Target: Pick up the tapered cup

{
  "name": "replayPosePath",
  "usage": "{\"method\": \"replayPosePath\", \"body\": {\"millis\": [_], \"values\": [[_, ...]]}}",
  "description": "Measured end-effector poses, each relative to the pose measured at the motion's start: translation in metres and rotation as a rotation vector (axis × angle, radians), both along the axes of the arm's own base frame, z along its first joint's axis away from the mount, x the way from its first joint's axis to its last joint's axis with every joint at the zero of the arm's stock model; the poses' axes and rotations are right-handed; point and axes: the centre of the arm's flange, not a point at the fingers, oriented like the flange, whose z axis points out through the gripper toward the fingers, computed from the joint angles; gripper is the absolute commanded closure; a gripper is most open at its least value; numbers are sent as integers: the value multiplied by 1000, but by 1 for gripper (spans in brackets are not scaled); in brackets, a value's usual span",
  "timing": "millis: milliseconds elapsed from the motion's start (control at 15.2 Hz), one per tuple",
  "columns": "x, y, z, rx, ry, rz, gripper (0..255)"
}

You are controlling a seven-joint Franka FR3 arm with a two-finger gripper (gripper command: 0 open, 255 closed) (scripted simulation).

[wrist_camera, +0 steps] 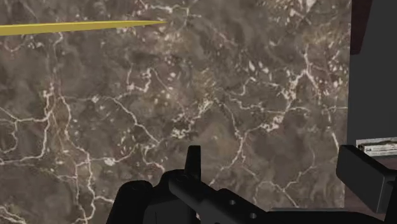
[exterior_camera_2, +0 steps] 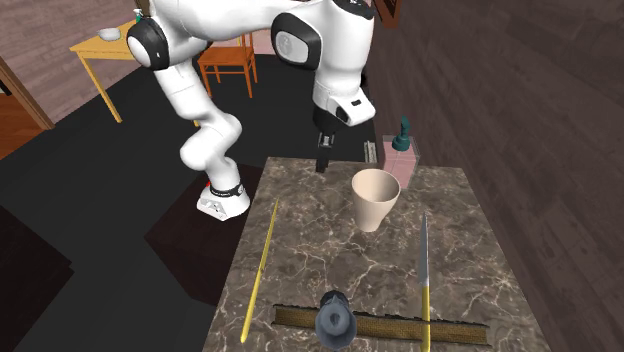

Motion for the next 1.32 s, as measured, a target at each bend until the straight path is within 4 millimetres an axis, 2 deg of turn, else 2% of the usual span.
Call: {"method": "replayPosePath", "body": {"millis": [528,924,1320], "values": [[75,-74,21,48,-32,-17,0],[128,-131,29,82,-54,-30,0],[138,-136,5,87,-56,-29,0]]}}
